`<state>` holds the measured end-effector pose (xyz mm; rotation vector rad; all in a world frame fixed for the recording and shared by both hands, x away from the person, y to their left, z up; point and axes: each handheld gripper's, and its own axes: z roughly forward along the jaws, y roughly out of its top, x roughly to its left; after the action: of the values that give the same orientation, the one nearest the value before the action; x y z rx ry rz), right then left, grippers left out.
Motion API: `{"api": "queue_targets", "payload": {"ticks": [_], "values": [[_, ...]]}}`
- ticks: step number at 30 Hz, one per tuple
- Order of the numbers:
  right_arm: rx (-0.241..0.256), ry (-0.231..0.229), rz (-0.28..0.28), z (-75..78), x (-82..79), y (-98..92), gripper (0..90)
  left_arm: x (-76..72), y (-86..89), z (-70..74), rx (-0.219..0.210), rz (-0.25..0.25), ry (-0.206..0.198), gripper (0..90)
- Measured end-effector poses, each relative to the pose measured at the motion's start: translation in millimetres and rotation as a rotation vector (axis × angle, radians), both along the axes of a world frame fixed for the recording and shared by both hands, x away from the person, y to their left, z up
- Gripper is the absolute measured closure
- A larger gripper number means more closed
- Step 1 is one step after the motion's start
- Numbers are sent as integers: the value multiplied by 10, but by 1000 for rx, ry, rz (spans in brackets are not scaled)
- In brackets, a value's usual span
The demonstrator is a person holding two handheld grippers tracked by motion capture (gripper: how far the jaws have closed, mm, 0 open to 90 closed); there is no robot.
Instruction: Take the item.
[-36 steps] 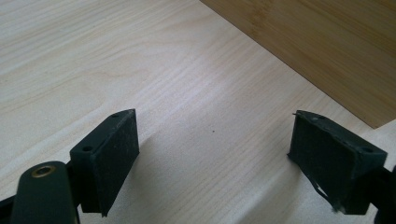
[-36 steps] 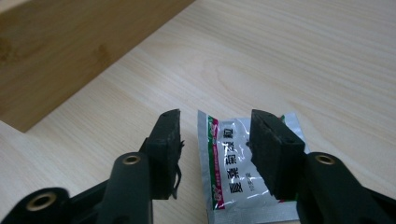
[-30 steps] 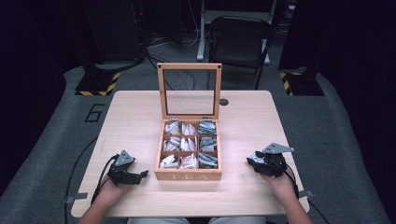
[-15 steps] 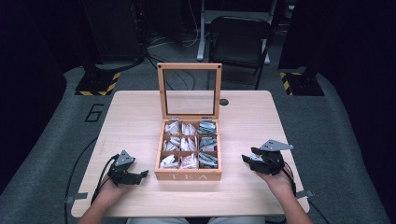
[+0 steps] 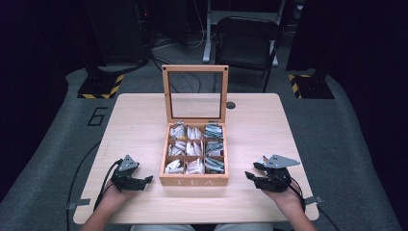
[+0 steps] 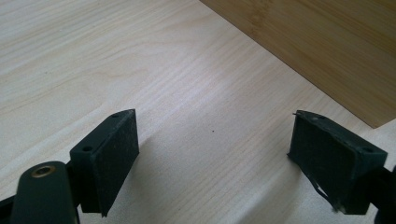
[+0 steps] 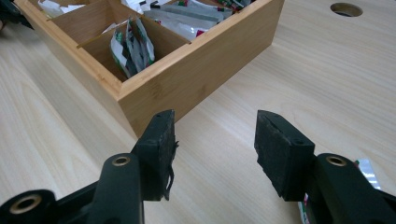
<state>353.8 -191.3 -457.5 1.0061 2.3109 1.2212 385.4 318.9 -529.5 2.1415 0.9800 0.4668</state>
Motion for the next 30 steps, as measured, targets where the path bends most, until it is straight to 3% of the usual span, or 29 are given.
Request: {"api": "queue_targets", "payload": {"ticks": [8,12,23,30], "values": [[-24,-13,-35,-145,-37,-81,481,0,-3,-4,-10,3,0,155],[1,4,-19,-208,-31,-129,488,0,-3,-4,-11,4,-1,154],[-50,6,-6,-292,-45,-61,489,-1,-1,1,-7,0,5,155],[-37,33,12,-354,-26,-37,489,-2,-1,1,-8,0,6,155]]}}
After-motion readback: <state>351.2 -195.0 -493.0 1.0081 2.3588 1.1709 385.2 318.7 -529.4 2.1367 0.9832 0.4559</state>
